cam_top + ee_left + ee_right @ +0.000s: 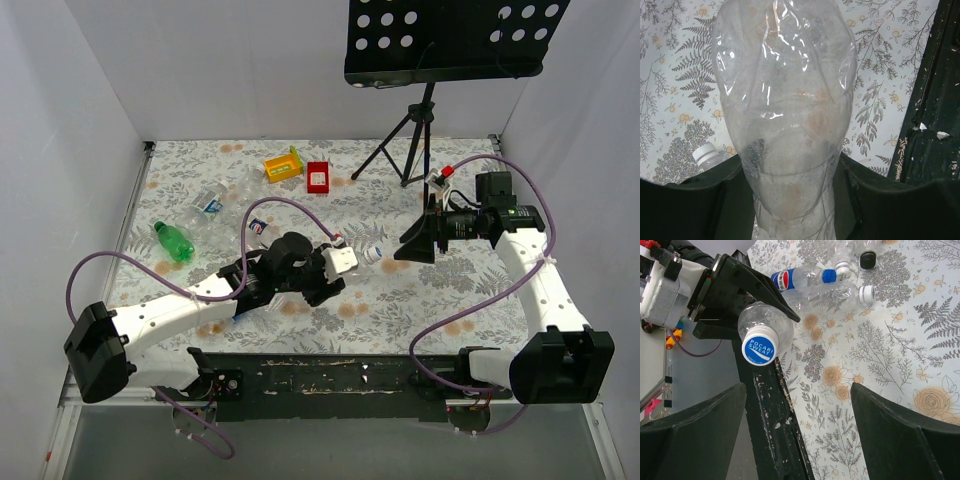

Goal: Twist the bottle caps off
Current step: Unscrew the bottle cap from the plastic bottle.

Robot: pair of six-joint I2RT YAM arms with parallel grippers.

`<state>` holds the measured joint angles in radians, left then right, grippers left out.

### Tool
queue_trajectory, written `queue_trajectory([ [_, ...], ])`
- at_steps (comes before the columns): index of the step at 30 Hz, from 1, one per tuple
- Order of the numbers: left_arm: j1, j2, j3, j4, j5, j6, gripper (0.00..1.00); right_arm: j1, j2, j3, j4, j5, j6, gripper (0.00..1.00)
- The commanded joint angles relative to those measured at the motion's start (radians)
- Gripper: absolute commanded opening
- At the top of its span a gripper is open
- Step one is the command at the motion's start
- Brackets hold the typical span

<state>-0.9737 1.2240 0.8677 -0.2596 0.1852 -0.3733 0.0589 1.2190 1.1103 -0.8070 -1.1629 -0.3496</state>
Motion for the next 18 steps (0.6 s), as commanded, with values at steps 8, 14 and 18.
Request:
queue_trajectory([
  [8,-0.014,0.022,0.034,0.037,-0.041,0.014,0.03,-0.002,0.033,0.043,-0.057,-0.011,-0.04,0.92],
  [14,-0.02,0.06,0.06,0.043,-0.044,0.014,0.03,0.03,0.066,0.059,-0.046,0.017,-0.013,0.91],
  [18,-0.026,0.075,0.063,0.052,-0.053,0.004,0.03,0.096,0.077,0.062,-0.009,0.06,0.029,0.91],
])
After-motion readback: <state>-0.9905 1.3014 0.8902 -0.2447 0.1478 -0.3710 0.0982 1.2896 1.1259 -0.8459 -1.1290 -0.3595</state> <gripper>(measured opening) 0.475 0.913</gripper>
